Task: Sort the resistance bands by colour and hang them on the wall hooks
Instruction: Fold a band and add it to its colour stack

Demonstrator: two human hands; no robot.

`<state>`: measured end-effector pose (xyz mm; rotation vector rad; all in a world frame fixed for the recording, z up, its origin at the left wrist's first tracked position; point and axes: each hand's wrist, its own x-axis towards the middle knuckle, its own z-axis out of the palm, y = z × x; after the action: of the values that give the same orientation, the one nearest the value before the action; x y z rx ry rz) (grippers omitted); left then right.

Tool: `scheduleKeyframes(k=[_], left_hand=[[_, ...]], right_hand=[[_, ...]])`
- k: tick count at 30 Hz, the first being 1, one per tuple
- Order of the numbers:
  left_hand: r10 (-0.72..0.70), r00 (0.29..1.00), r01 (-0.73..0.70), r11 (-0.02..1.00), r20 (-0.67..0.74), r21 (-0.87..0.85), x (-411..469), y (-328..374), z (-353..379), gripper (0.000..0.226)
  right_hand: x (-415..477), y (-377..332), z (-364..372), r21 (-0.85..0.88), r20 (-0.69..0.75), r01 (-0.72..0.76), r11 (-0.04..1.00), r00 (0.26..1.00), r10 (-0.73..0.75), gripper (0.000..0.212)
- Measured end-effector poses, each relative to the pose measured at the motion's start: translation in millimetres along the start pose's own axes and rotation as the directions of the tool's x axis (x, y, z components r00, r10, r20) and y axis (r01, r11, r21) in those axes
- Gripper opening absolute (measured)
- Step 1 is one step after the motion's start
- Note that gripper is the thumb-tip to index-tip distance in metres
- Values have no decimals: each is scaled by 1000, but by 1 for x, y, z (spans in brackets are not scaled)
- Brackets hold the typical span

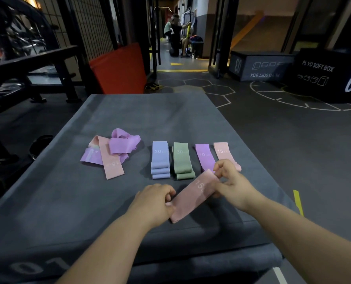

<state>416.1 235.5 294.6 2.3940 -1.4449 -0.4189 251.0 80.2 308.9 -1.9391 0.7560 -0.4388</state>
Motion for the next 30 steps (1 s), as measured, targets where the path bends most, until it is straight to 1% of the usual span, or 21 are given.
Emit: scheduleKeyframes(k=[2, 4, 5, 8, 11, 13, 16, 17, 19, 23, 24, 26, 28, 30], left_hand=[[-10, 999, 10, 1000, 36, 2, 2, 2, 0, 27], [-31, 998, 30, 999, 53, 17, 4, 3, 0, 11], [-44, 997, 41, 998, 63, 37, 5, 4, 0, 8], [-50, 997, 46, 998, 65, 53, 8, 8, 1, 15], [-47, 998, 49, 998, 48, -34, 15, 13, 2, 9], [-61, 997, 67, 987, 46, -146, 19, 16, 4, 9], [-65, 998, 67, 958, 16, -280, 27, 26, 7, 3], [-60, 998, 59, 949, 7, -310, 31, 30, 9, 5], [-54, 998, 45, 927, -15, -372, 40, 41, 13, 7], [-97, 995, 67, 874, -38, -481, 63, 63, 22, 4], [-113, 993, 80, 864, -37, -497, 69, 68, 24, 6], [-143, 990, 113, 853, -21, -510, 83, 77, 27, 11], [-167, 986, 155, 835, 24, -527, 99, 88, 26, 14], [-183, 982, 182, 829, 51, -529, 114, 98, 25, 16]], right_hand=[[2, -1, 4, 60, -30, 21, 998, 999, -20, 32], [6, 0, 7, 153, -75, 31, 988, 997, -20, 31], [9, 1, 8, 181, -96, 38, 983, 995, -20, 30], [19, 6, 12, 183, -142, 20, 983, 990, 6, 28], [32, 9, 9, 228, -224, -5, 974, 973, 58, 29], [42, 10, 4, 301, -268, -9, 954, 959, 94, 28], [59, 10, -6, 410, -290, -27, 911, 944, 159, 27], [64, 12, -10, 430, -299, -30, 902, 938, 173, 29], [77, 15, -17, 428, -322, -43, 903, 926, 196, 34], [102, 22, -32, 402, -373, -73, 913, 897, 236, 32], [109, 23, -36, 384, -376, -82, 920, 896, 237, 32], [123, 28, -45, 373, -361, -111, 921, 897, 255, 31], [135, 33, -55, 362, -339, -134, 922, 903, 265, 29], [146, 38, -65, 327, -317, -127, 936, 919, 235, 28]])
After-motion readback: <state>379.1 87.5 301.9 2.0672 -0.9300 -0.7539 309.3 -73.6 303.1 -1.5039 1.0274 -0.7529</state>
